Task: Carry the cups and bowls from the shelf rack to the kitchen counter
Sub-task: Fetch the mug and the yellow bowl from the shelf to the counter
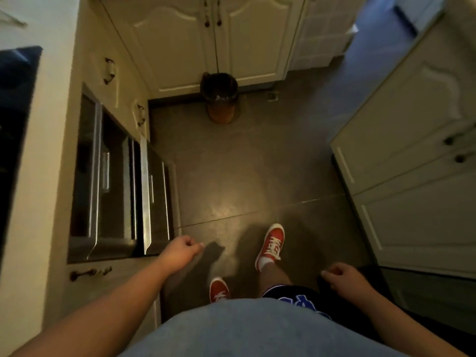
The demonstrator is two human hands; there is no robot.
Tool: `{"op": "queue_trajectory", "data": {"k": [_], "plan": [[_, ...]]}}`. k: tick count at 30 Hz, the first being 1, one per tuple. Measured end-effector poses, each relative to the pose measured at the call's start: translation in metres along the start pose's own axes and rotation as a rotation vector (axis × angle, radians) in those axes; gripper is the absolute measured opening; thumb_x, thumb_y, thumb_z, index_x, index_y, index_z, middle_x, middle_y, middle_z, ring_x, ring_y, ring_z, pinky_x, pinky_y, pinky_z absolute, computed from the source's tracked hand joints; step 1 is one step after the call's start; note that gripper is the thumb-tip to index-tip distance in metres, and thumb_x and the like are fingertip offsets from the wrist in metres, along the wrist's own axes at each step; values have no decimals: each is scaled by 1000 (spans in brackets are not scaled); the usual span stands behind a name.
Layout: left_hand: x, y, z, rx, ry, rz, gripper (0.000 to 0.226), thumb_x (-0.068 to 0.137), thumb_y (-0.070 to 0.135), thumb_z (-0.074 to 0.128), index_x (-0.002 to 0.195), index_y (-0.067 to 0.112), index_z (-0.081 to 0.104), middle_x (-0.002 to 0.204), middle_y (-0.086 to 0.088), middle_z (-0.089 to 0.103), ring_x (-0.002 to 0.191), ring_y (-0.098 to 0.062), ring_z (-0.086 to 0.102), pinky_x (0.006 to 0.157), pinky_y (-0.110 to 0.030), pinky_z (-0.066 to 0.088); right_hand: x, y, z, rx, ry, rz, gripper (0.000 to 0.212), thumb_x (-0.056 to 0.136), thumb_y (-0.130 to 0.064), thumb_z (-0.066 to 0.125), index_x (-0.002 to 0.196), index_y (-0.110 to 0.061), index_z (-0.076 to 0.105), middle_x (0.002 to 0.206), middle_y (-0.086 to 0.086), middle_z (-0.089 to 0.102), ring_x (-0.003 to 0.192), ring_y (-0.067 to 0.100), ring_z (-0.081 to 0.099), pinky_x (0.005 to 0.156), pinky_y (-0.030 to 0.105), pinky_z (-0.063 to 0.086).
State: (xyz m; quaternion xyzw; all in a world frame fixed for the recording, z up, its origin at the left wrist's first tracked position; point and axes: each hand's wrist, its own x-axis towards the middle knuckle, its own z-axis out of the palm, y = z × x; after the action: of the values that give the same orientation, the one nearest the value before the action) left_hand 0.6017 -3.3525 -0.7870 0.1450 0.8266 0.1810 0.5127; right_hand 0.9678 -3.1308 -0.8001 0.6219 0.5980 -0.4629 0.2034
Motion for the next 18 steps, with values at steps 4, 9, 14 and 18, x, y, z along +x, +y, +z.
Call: {"op": "queue_trajectory", "data": {"k": [4,9,14,18], "plan": [[53,99,-3,5,-22,89,20,91,34,63,91,14,67,83,-9,68,74,-20,63,66,-31,50,42,-5,-41,13,-1,64,15,83,-33,70,85,-19,65,80,4,69,74,18,65,65,30,51],[91,177,-10,59,-47,108,15,92,30,62,91,16,65,83,-5,67,72,-15,61,61,-25,48,95,-46,-97,-34,-19,48,16,83,-34,69,82,-19,64,81,5,69,76,20,66,71,34,54],[112,199,-38,65,-75,36,11,93,32,59,98,22,62,94,-2,67,86,-14,64,72,-27,50,140,-131,-148,-67,-12,-25,16,84,-36,67,82,-21,63,79,3,68,74,17,65,62,29,49],[138,195,-71,46,-55,-64,12,91,33,62,97,23,62,98,-3,68,91,-16,65,83,-34,53,182,-210,-176,-119,-37,-111,15,85,-37,67,84,-22,62,80,1,66,73,14,64,57,26,44]]}}
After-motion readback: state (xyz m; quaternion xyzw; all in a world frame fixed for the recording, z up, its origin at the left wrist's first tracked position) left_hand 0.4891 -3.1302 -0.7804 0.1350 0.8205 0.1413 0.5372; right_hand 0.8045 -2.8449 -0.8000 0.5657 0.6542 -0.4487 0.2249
